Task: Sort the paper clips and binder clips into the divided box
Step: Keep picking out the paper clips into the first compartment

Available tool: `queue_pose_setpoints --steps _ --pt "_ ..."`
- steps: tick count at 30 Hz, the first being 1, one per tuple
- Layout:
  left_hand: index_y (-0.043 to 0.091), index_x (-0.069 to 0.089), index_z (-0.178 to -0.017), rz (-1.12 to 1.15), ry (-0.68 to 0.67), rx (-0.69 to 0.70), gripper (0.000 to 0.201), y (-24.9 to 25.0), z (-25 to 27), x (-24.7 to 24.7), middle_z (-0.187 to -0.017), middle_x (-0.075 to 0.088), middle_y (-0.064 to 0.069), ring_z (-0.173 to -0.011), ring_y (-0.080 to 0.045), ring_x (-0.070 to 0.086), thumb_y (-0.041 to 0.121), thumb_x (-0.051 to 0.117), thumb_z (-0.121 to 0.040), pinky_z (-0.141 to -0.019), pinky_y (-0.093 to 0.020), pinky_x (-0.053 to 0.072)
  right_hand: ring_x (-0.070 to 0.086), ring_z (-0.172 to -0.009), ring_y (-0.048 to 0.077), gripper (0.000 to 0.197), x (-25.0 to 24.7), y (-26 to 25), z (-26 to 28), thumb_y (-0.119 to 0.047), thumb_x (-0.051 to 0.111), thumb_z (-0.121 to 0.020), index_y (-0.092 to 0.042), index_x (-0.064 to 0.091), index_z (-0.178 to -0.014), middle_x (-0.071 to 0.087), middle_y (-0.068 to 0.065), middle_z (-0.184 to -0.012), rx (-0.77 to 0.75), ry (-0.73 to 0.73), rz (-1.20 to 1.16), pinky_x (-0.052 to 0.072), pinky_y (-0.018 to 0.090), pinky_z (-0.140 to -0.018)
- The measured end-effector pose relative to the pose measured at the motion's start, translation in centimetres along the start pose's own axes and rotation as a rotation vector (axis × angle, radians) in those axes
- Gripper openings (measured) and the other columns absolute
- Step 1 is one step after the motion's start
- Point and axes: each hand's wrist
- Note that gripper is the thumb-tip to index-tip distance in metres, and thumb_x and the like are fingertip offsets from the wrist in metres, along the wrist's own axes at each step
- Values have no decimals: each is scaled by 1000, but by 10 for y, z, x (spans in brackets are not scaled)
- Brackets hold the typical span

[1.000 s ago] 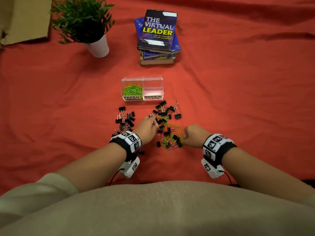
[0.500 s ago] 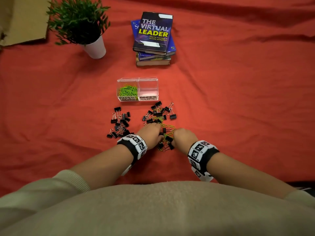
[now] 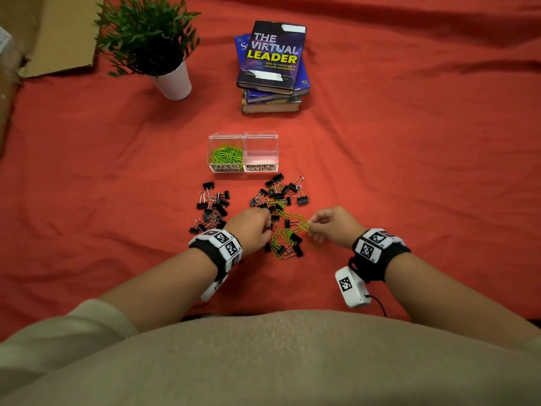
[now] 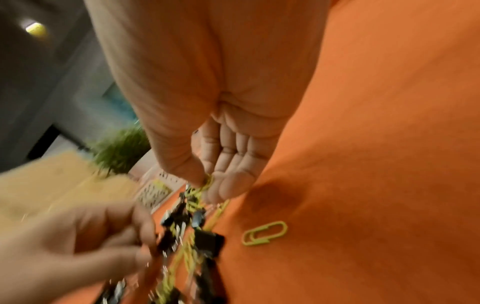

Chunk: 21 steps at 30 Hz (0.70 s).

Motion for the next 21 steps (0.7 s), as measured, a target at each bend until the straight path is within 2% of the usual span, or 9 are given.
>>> queue_pose_setpoints --steps 3,7,10,14,16,17,20,21 --pt "17 56 -96 -29 -35 53 12 10 0 12 -100 58 0 -92 -18 55 24 55 -86 -74 -29 45 63 -58 13 18 -6 -4 2 1 59 -87 1 63 -104 69 13 -79 12 -44 -248 56 20 -59" --pt "17 57 -100 -54 -87 102 19 11 1 17 -101 57 0 -94 -18 54 25 55 -83 -72 -27 42 63 -58 12 28 -2 -1 -1 7 54 -88 6 57 -116 64 15 -81 54 -82 -520 56 19 -58" --pt "18 60 -99 -70 -118 130 17 4 3 17 -102 58 0 -98 -19 56 21 55 -83 -79 -31 48 57 -61 14 25 3 -1 -3 10 42 -91 -1 60 -104 58 10 -76 62 -123 -643 53 20 -56" --pt "19 61 -102 -67 -113 153 15 0 5 15 -106 58 0 -102 -19 54 19 56 -87 -82 -31 44 52 -62 18 32 6 -5 -4 13 29 -83 -2 56 -87 55 10 -75 100 -146 -685 50 24 -54" --pt "20 61 -101 -60 -105 160 13 -2 5 14 -106 58 1 -102 -18 54 21 57 -89 -82 -29 43 51 -60 17 26 9 -9 -4 9 32 -85 -4 55 -83 53 9 -73 100 -153 -604 47 24 -53" --pt "20 61 -100 -49 -102 157 12 -2 5 14 -105 58 1 -101 -18 54 22 56 -89 -81 -29 43 50 -59 16 22 11 -11 -4 4 37 -88 -7 55 -82 53 6 -72 85 -139 -483 45 24 -53" --pt "20 60 -96 -10 -86 131 8 -4 5 10 -101 58 1 -97 -19 55 20 55 -89 -79 -29 42 47 -57 9 5 17 -10 -5 -14 60 -87 -16 56 -84 53 -4 -68 -45 -47 69 40 22 -54" --pt "20 60 -94 -7 -76 122 8 -5 5 8 -100 58 2 -96 -19 55 19 54 -89 -78 -29 41 45 -56 8 8 20 -8 -5 -17 64 -84 -17 57 -87 50 -6 -65 -95 -39 215 37 21 -53"
Point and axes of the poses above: each hand's wrist, its own z-axis away from the middle knuckle, its own x-axis out of the palm, y = z × x
